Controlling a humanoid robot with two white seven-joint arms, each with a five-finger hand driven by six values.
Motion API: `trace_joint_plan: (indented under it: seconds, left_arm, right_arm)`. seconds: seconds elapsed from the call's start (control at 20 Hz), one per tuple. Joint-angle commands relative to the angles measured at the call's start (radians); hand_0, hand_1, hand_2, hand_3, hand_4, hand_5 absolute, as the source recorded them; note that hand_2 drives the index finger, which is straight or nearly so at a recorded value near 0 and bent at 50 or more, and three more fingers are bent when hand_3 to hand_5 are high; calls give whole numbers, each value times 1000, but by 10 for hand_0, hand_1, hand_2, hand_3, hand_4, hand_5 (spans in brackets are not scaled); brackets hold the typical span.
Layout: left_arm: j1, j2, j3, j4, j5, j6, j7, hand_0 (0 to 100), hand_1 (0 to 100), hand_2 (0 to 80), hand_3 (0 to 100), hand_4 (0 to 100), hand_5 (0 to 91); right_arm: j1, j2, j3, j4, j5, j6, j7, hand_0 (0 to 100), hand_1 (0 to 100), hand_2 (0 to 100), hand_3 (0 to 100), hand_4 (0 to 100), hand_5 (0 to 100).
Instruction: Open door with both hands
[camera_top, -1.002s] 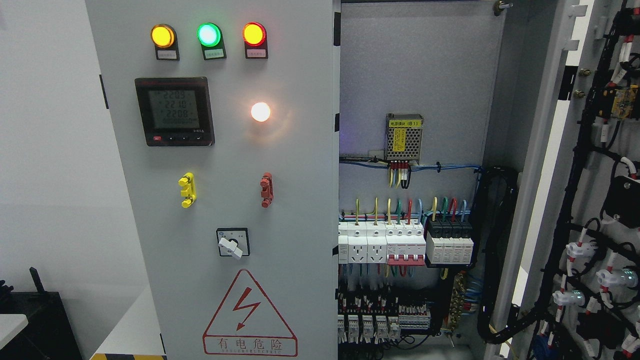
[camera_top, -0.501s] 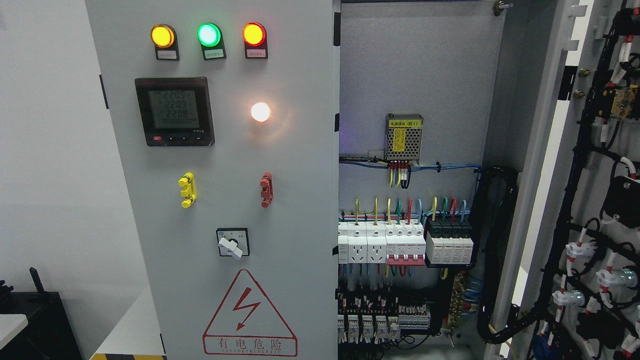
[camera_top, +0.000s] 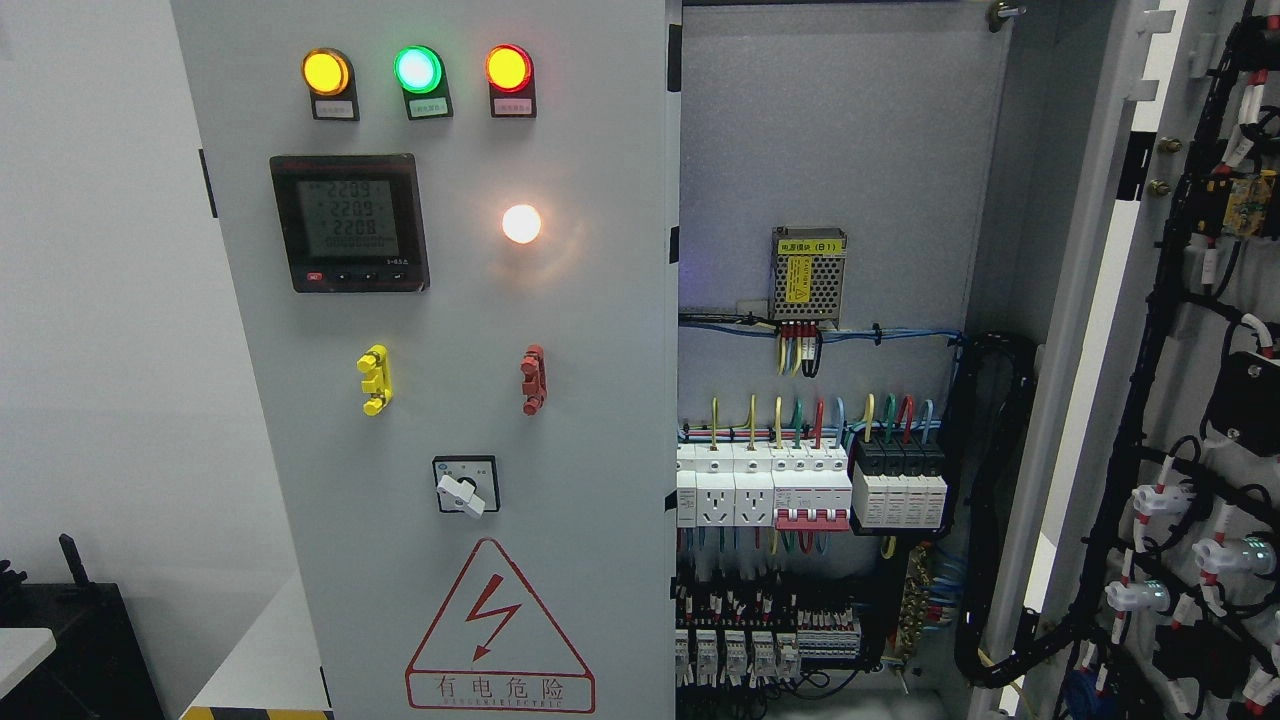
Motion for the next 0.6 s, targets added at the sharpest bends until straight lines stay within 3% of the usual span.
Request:
trace_joint_plan:
  seconds: [0.0, 0.55]
  left_arm:
    - [0, -28, 0, 0, -9, -4, 4, 0, 0, 0, 0, 42, 0]
    - [0, -28, 0, 0, -9, -4, 4, 0, 0, 0, 0, 42, 0]
  right_arm:
    - [-113, 5, 0, -25, 1, 19, 0, 0, 0, 0, 0, 0, 0]
    - [-283, -5, 36, 83, -2, 62, 2, 0, 0, 0, 0, 0, 0]
